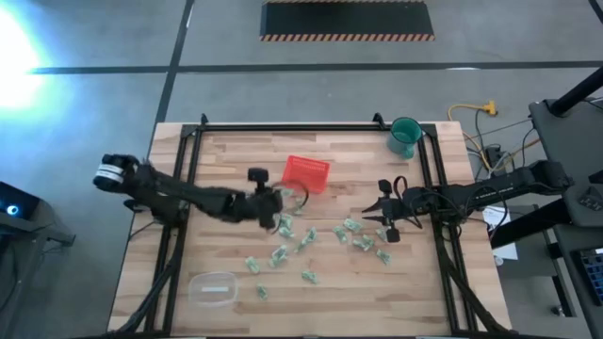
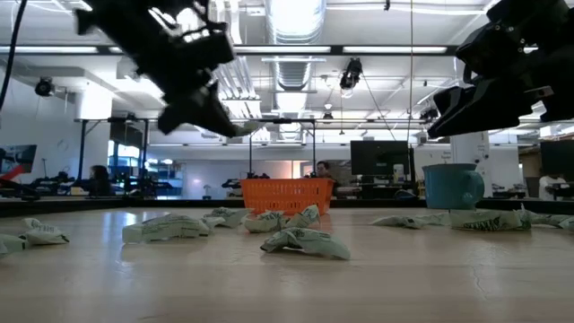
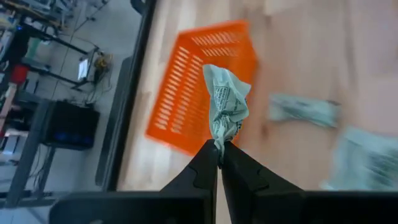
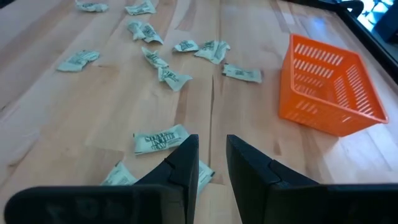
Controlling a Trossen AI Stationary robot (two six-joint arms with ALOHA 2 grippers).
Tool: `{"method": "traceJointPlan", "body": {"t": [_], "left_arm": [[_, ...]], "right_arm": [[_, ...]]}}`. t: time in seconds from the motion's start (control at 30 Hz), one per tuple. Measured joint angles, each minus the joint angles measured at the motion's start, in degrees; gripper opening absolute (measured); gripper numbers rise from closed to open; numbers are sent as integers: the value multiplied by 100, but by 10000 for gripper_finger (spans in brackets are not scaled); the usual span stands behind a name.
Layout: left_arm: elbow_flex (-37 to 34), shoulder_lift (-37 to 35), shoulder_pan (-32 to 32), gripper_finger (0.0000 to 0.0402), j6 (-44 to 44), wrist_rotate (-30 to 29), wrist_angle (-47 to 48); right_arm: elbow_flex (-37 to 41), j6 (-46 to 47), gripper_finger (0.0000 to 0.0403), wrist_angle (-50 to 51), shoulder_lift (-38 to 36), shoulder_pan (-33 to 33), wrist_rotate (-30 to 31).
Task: Pick and place items into bin
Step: Put the stevia packet into the orange bin
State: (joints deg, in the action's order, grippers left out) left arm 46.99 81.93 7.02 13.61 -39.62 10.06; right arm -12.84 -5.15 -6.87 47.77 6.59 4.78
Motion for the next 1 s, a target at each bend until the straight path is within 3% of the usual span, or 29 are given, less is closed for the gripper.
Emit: {"method": "traceJointPlan", "body": {"t": [0.17, 0.37, 0.5, 0.8, 1.0], "left_arm": [[108, 153, -1089, 0, 906, 1150, -553], [410, 377, -2095, 0, 1115, 2129, -518], [617, 731, -2425, 0, 1184, 2786, -583], [1098, 1550, -2456, 2, 1423, 2883, -568], [1193, 1656, -2425, 62, 1542, 2872, -568]], "right_arm": [[0, -2, 72, -11, 0, 0, 37], [0, 10, 72, -80, 2, 0, 39], [0, 40, 72, -96, 9, 0, 37], [0, 327, 72, -88, 36, 2, 35], [0, 369, 72, -75, 84, 2, 33]]}}
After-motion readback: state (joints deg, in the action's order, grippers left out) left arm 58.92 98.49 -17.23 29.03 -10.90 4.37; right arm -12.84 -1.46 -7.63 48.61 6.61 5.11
